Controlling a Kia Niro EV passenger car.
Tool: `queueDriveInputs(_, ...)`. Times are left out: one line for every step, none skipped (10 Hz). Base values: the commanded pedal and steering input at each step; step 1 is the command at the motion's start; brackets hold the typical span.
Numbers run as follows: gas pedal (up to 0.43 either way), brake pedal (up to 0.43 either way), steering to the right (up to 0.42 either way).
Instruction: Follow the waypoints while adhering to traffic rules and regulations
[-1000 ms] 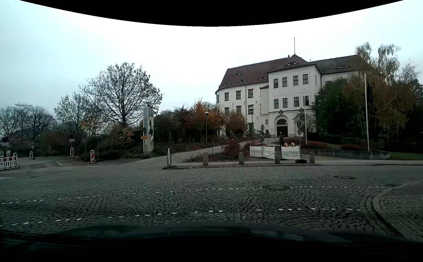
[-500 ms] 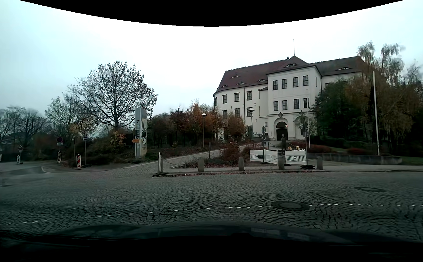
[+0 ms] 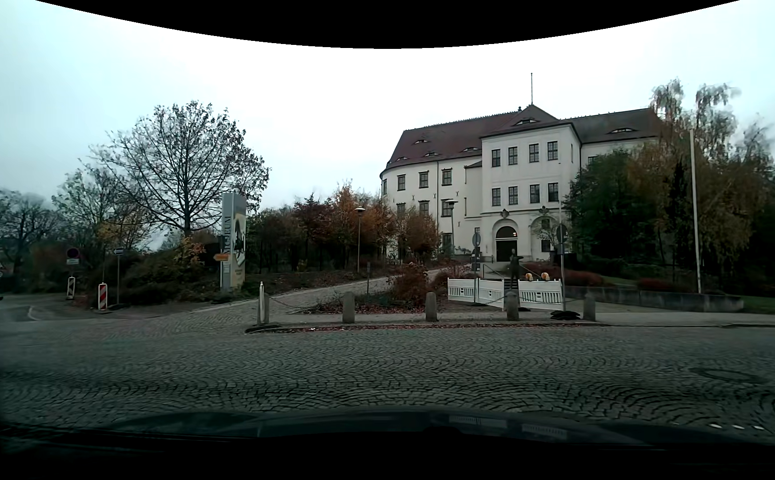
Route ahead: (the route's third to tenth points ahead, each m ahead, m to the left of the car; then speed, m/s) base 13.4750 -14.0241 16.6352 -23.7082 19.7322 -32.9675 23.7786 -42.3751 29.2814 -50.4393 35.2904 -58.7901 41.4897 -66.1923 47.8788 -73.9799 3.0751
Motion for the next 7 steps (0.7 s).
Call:
queueDriveInputs(0.15,0.0,0.232)
queueDriveInputs(0.15,0.0,0.247)
queueDriveInputs(0.15,0.0,0.27)
queueDriveInputs(0.15,0.0,0.295)
queueDriveInputs(0.15,0.0,0.324)
queueDriveInputs(0.15,0.0,0.367)
queueDriveInputs(0.15,0.0,0.41)
